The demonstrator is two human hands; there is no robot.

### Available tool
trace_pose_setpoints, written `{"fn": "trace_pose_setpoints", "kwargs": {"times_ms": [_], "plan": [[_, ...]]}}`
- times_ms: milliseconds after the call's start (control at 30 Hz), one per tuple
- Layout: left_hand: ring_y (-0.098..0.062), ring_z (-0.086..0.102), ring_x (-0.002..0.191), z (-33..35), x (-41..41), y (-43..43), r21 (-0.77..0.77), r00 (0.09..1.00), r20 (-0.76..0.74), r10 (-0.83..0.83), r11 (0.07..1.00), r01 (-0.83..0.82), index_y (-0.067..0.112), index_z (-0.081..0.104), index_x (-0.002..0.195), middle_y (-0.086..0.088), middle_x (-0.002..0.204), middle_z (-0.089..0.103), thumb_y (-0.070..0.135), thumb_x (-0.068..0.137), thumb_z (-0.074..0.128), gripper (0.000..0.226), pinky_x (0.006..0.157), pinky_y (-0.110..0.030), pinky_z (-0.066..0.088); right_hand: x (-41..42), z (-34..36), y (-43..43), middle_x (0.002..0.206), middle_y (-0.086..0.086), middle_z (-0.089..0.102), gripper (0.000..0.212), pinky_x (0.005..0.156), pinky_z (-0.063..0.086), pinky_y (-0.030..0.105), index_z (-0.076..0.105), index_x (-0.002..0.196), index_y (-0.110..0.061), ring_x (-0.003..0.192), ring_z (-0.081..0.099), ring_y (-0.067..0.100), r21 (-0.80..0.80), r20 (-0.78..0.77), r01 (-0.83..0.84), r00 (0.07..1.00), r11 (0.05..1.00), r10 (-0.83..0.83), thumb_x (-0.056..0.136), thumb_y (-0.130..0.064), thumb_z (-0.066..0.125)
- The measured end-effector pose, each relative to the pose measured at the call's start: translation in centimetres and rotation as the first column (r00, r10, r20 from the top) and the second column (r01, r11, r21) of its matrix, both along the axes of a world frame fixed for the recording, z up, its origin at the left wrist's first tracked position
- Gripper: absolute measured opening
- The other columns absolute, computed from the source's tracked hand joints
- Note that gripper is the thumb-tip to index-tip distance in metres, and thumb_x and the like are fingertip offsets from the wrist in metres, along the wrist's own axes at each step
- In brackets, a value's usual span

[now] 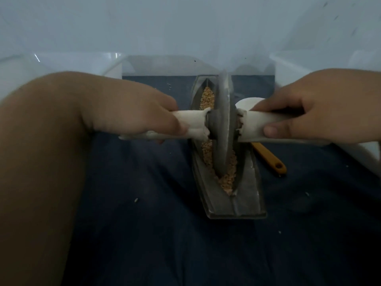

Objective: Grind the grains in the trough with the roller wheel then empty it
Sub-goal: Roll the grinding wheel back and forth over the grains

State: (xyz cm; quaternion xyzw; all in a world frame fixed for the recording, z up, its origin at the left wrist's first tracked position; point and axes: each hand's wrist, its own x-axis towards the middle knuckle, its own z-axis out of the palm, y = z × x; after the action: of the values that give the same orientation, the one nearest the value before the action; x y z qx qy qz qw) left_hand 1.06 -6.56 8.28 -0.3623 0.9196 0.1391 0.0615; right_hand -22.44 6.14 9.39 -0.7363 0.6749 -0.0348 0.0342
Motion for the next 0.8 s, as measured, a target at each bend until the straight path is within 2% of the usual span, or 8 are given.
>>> {"fn": "trace_pose_setpoints", "kwargs": {"times_ms": [100,200,267,400,500,567,633,800], "plan": [[-0.007,0.058,0.075,-0.7,0.0,-0.9,-0.022,0.998,-0.054,0.038,0.999,-0.039,0.032,0.061,0.087,0.006,0.081,0.063,0.079,0.073,0.049,0.050,0.066,-0.031,0.039,-0.8,-1.0,-1.0,0.080,-0.028,0.056,0.045,0.060,0.030,0.016,0.058,0.115,-0.057,0.083,0.048,-0.021,-0.024,0.005,0.033,0.999,0.999,-0.033,0.073,-0.064,0.042],[-0.023,0.056,0.096,-2.8,-1.3,-2.9,-0.330,0.988,-0.144,0.050,0.939,-0.096,0.035,0.052,0.103,0.000,0.103,0.061,0.065,0.092,0.036,0.035,0.087,-0.040,0.041,-1.4,-3.2,-3.2,0.095,-0.010,0.062,0.038,0.066,0.032,0.030,0.058,0.127,-0.043,0.081,0.052,0.005,-0.166,-0.004,0.108,0.994,0.980,-0.111,0.094,-0.050,0.042],[-0.034,0.048,0.114,-4.4,-2.3,-3.6,-0.529,0.972,-0.216,0.091,0.826,-0.195,0.034,0.051,0.118,-0.007,0.120,0.057,0.057,0.097,0.029,0.038,0.104,-0.052,0.029,-1.8,-4.7,-4.9,0.119,0.004,0.064,0.037,0.076,0.031,0.031,0.054,0.135,-0.034,0.102,0.055,0.023,-0.271,0.022,0.179,0.983,0.946,-0.180,0.101,-0.041,0.039],[-0.033,0.029,0.135,-6.5,-3.1,-3.9,-0.566,0.944,-0.306,0.122,0.775,-0.283,0.026,0.037,0.142,-0.008,0.141,0.043,0.053,0.099,0.027,0.052,0.116,-0.058,0.002,-1.6,-5.9,-6.4,0.126,0.012,0.061,0.038,0.087,0.040,0.039,0.052,0.135,-0.024,0.113,0.055,0.033,-0.394,0.042,0.222,0.974,0.892,-0.224,0.103,-0.039,0.036],[-0.036,0.044,0.120,-5.6,-2.4,-4.2,-0.526,0.959,-0.266,0.101,0.818,-0.232,0.024,0.047,0.128,-0.011,0.129,0.052,0.057,0.096,0.028,0.050,0.107,-0.052,0.029,-1.5,-5.8,-5.8,0.113,0.009,0.063,0.043,0.082,0.048,0.043,0.054,0.128,-0.021,0.101,0.058,0.030,-0.432,-0.054,0.118,0.986,0.894,-0.156,0.099,-0.046,0.035],[-0.030,0.054,0.096,-4.2,-1.7,-3.4,-0.477,0.976,-0.214,0.040,0.868,-0.140,0.027,0.049,0.098,-0.007,0.105,0.059,0.061,0.092,0.029,0.040,0.086,-0.045,0.043,-1.5,-5.0,-5.0,0.097,-0.003,0.062,0.048,0.069,0.043,0.036,0.057,0.121,-0.025,0.088,0.057,0.020,-0.359,-0.066,0.070,0.993,0.931,-0.100,0.091,-0.055,0.035],[-0.018,0.054,0.077,-2.7,-1.1,-2.1,-0.387,0.992,-0.122,0.006,0.921,-0.053,0.030,0.043,0.080,0.001,0.086,0.058,0.067,0.087,0.026,0.042,0.070,-0.037,0.042,-1.7,-3.7,-4.1,0.085,-0.013,0.057,0.047,0.061,0.038,0.031,0.060,0.114,-0.034,0.076,0.053,0.008,-0.233,-0.076,0.054,0.994,0.971,-0.074,0.084,-0.063,0.037],[-0.012,0.064,0.060,-0.2,-0.3,0.8,-0.013,0.997,0.009,0.080,0.997,-0.080,0.020,0.065,0.079,0.001,0.065,0.070,0.068,0.080,0.030,0.059,0.060,-0.025,0.041,-1.0,-1.1,-1.0,0.082,-0.026,0.065,0.048,0.062,0.038,0.023,0.058,0.087,-0.058,0.082,0.053,-0.016,-0.026,0.091,0.005,0.996,1.000,-0.002,0.059,-0.084,0.030]]}}
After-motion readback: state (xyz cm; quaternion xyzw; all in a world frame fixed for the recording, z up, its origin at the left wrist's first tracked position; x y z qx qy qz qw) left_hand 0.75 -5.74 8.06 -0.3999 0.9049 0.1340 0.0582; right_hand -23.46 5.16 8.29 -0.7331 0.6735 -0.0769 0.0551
